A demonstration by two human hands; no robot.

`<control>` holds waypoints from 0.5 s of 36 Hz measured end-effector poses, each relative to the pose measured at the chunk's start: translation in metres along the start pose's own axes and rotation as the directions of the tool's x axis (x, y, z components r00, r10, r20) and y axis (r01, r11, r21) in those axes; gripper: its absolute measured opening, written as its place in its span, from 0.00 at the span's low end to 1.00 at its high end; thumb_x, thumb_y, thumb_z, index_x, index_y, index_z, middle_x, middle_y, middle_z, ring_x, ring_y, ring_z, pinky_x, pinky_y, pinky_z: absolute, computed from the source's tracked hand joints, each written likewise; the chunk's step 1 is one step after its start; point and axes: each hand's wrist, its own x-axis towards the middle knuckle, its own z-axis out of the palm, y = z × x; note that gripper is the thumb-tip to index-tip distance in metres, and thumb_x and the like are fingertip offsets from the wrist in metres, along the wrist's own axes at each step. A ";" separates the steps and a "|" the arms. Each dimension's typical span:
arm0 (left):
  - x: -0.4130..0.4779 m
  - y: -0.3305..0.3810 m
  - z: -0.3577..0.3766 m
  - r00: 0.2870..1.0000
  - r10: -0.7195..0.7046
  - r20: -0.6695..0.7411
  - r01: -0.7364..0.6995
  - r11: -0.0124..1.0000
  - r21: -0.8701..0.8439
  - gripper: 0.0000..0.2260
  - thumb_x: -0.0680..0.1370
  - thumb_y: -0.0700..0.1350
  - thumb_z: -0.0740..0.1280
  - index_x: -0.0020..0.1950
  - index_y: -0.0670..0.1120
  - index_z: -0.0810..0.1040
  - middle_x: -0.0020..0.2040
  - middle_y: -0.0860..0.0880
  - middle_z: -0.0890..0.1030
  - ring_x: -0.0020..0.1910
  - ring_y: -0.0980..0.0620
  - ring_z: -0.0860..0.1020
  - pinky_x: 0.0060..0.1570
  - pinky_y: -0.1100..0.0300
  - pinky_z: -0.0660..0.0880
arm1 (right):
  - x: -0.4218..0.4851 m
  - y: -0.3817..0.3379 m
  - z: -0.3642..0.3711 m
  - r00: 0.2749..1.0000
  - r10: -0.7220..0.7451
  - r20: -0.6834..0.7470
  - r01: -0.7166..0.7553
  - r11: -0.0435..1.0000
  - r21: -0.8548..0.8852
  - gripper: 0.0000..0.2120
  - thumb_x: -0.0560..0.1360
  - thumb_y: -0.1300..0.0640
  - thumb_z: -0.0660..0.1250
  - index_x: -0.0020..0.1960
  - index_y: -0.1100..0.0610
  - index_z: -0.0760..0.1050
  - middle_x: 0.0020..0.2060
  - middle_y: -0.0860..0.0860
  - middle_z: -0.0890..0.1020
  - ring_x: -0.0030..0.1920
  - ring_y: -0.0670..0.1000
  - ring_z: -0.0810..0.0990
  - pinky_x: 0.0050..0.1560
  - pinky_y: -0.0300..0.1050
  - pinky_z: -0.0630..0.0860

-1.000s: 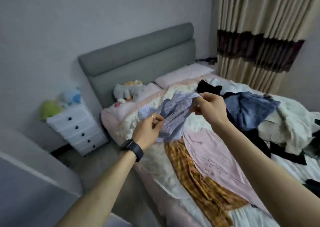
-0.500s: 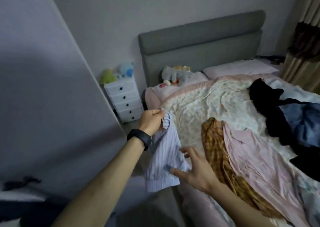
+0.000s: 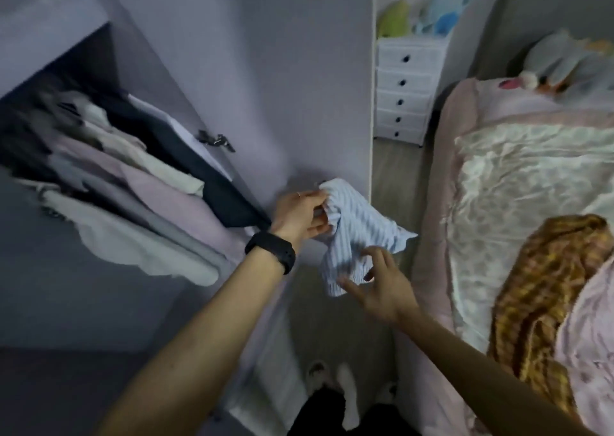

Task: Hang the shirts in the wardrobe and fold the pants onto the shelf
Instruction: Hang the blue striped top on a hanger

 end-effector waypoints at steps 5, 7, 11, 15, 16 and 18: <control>-0.015 0.005 -0.036 0.993 0.058 -0.102 -0.064 0.996 -0.057 0.06 0.82 0.39 0.65 0.56 0.39 0.79 0.49 0.40 0.82 0.39 0.48 0.82 0.35 0.61 0.81 | 0.030 -0.046 0.016 0.986 -0.158 0.046 0.156 0.987 0.044 0.11 0.80 0.46 0.67 0.50 0.54 0.80 0.48 0.49 0.83 0.43 0.53 0.83 0.41 0.49 0.76; -0.015 0.013 -0.057 0.982 0.099 -0.160 -0.108 0.993 -0.049 0.06 0.82 0.39 0.66 0.57 0.40 0.79 0.49 0.42 0.83 0.39 0.50 0.82 0.39 0.61 0.81 | 0.042 -0.070 0.021 0.980 -0.192 0.055 0.185 0.975 0.121 0.10 0.82 0.51 0.65 0.47 0.57 0.78 0.41 0.52 0.84 0.40 0.54 0.83 0.42 0.51 0.77; -0.012 0.028 -0.111 0.933 0.275 -0.234 -0.260 0.961 0.095 0.07 0.81 0.40 0.67 0.58 0.45 0.78 0.42 0.52 0.82 0.38 0.58 0.81 0.48 0.58 0.78 | 0.065 -0.120 0.028 0.987 -0.150 0.060 0.124 0.942 0.313 0.13 0.82 0.53 0.63 0.41 0.58 0.71 0.31 0.48 0.83 0.35 0.50 0.83 0.44 0.47 0.78; -0.017 0.012 -0.159 0.881 0.417 -0.221 -0.318 0.871 0.376 0.20 0.78 0.43 0.73 0.68 0.44 0.73 0.61 0.45 0.77 0.61 0.49 0.78 0.67 0.53 0.73 | 0.097 -0.172 0.026 0.983 -0.124 0.135 0.051 0.892 0.448 0.13 0.82 0.53 0.64 0.42 0.60 0.74 0.30 0.46 0.85 0.37 0.47 0.84 0.44 0.46 0.79; -0.019 0.001 -0.167 0.882 0.438 -0.174 -0.346 0.853 0.392 0.20 0.77 0.42 0.74 0.67 0.44 0.74 0.61 0.45 0.76 0.61 0.48 0.78 0.65 0.55 0.74 | 0.105 -0.183 0.026 0.979 -0.117 0.165 0.022 0.873 0.487 0.14 0.82 0.53 0.64 0.44 0.62 0.75 0.31 0.48 0.85 0.38 0.50 0.85 0.44 0.50 0.79; -0.023 -0.024 -0.180 0.897 0.440 -0.046 -0.386 0.828 0.406 0.23 0.75 0.41 0.76 0.67 0.45 0.73 0.60 0.48 0.76 0.59 0.51 0.78 0.59 0.63 0.76 | 0.120 -0.205 0.027 0.971 -0.106 0.216 -0.027 0.844 0.536 0.14 0.81 0.54 0.64 0.46 0.65 0.76 0.34 0.53 0.86 0.41 0.56 0.86 0.43 0.54 0.79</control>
